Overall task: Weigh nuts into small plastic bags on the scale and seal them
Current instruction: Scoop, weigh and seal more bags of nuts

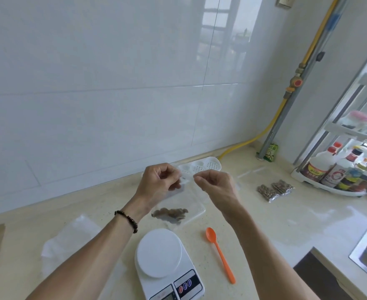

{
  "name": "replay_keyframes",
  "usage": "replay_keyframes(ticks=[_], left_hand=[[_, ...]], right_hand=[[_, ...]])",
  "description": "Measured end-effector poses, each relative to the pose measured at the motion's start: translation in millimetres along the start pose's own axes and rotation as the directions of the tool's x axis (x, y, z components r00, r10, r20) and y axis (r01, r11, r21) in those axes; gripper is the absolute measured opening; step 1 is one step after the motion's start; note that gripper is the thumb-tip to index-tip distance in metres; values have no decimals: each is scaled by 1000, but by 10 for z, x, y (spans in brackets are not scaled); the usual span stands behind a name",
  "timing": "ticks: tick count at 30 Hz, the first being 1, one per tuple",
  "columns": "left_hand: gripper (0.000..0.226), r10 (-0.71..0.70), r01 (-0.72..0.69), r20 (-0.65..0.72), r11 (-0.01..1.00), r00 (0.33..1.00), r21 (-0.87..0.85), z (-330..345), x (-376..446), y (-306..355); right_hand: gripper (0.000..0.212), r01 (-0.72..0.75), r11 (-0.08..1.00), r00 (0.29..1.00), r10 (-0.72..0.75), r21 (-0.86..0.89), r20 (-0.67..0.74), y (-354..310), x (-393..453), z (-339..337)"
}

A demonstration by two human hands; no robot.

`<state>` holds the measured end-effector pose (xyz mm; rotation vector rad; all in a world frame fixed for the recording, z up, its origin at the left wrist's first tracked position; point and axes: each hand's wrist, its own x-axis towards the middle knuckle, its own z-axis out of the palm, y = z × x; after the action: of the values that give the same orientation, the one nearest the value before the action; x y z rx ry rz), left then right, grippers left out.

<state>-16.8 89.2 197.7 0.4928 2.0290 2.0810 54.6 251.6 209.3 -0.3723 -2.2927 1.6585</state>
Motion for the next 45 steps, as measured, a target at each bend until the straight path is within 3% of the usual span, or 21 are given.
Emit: replay_keyframes(ticks=[5,13,17,20,24,26,29,33,36,40,45], left_hand=[[14,24,-25,32,1000,999,16,61,-45,82],[13,38,-41,75,998,996,42,61,-53,104],[14,42,-46,75,997,996,57,82,-59,127],[16,63,-67,71,996,995,62,76,-54,132],[14,33,-33,20,999,999,-34,52,-11,136],[13,2,2,51,998,999,-69,52,30,121],[12,-9,2,116,998,993,58,124,117,95],[10,20,-30,91,993,996,112,317,268,127],[11,-1,-2,77,999,997,46,505,403,98],[7,-55,56,23,997,998,-58,817,665,-46],[7,-134,120,-112,986,985,-119,1317,1178,-391]], right_hand=[[17,16,972,999,-25,-235,-37,-115,39,-6],[9,159,936,986,-137,-315,91,-251,-7,-61],[19,177,888,984,-156,-424,82,-258,19,-23],[5,162,940,987,-154,-301,53,-244,13,-42],[9,18,995,1000,-17,-95,10,-74,28,-194],[16,-10,994,1000,9,-110,-15,19,62,-264],[17,17,979,1000,-22,-204,-21,28,120,-329],[18,61,990,997,-67,-129,-40,99,255,-457],[24,-11,1000,999,12,-22,38,295,354,-624],[43,-171,983,943,183,-67,277,779,542,-892],[14,-247,964,929,264,-98,260,1472,997,-1320]])
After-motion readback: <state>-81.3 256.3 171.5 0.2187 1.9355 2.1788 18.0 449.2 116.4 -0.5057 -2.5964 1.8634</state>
